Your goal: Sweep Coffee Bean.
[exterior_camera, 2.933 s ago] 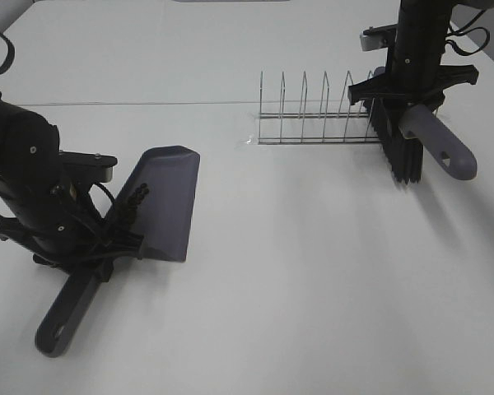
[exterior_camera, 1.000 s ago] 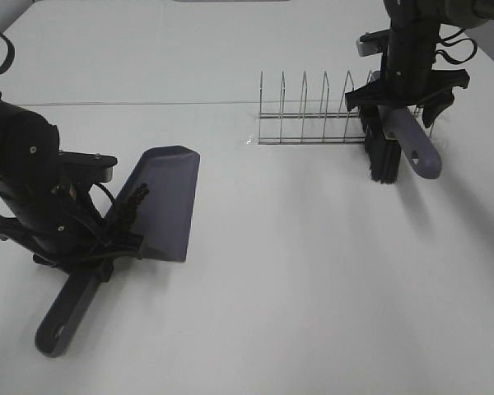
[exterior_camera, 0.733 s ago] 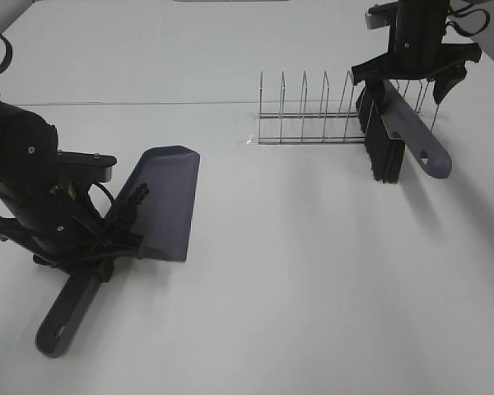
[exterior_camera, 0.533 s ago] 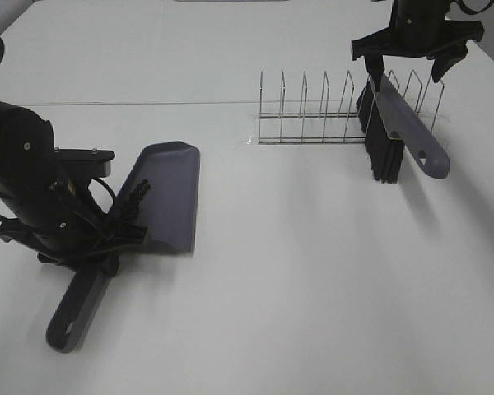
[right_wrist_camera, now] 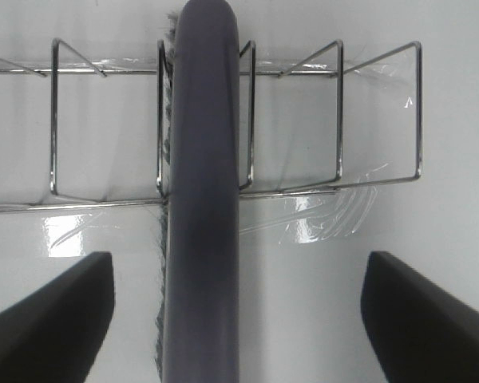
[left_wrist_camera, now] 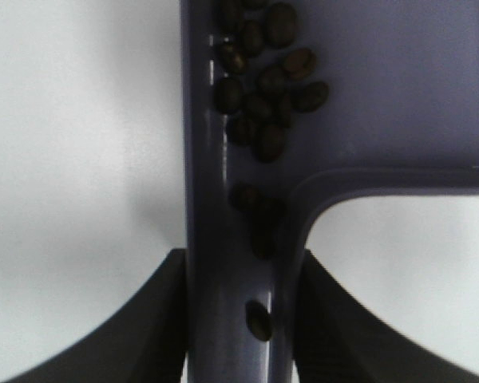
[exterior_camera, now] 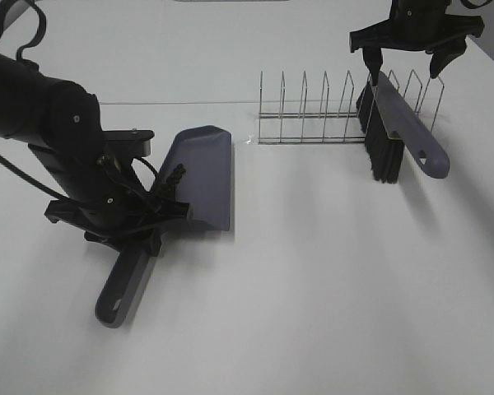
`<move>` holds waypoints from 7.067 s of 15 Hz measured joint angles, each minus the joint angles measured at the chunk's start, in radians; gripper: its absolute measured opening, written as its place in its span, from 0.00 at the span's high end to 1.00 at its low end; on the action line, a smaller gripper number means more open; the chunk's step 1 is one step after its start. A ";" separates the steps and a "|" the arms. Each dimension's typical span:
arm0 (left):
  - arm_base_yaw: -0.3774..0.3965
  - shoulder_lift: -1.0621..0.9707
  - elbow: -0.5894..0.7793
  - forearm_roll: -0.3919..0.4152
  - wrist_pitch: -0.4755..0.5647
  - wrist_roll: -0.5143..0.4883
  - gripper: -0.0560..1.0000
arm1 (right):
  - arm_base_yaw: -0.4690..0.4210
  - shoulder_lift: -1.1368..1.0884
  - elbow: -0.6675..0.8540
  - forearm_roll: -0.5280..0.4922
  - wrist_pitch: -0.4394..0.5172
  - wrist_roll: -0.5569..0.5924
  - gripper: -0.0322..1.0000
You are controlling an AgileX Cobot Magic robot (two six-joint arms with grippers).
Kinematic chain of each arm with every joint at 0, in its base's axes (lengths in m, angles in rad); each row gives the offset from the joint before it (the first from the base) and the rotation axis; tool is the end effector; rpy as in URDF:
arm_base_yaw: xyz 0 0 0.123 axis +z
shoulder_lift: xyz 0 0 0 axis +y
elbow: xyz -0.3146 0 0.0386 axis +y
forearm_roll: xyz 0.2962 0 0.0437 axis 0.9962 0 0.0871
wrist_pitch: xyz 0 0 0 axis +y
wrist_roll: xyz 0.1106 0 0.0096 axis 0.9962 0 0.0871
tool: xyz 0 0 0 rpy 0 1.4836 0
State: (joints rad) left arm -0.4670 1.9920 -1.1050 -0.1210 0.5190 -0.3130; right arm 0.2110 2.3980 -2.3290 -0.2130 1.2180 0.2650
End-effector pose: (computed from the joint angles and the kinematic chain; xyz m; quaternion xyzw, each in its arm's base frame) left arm 0.3656 -0.1918 0.0851 0.0280 0.9910 -0.0813 0.1022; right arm 0.5877 0.1034 0.2296 0.0087 0.9774 -0.0586 0.2029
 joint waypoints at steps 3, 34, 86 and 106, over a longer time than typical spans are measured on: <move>0.000 0.058 -0.071 -0.005 0.078 0.000 0.61 | 0.000 0.000 0.000 0.000 0.000 0.000 0.20; 0.000 -1.440 0.467 0.215 0.593 0.053 0.30 | 0.000 -1.169 1.297 0.197 -0.001 -0.165 0.20; 0.403 -1.940 0.597 -0.034 0.532 0.449 0.30 | -0.127 -2.242 1.825 0.160 -0.147 -0.270 0.20; 0.403 -1.997 0.599 -0.034 0.532 0.449 0.30 | -0.256 -2.405 1.825 0.160 -0.153 -0.265 0.20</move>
State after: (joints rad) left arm -0.0640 -0.0050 -0.5060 -0.1550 1.0510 0.1360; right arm -0.0450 -0.0070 -0.5040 -0.0530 1.0650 0.0000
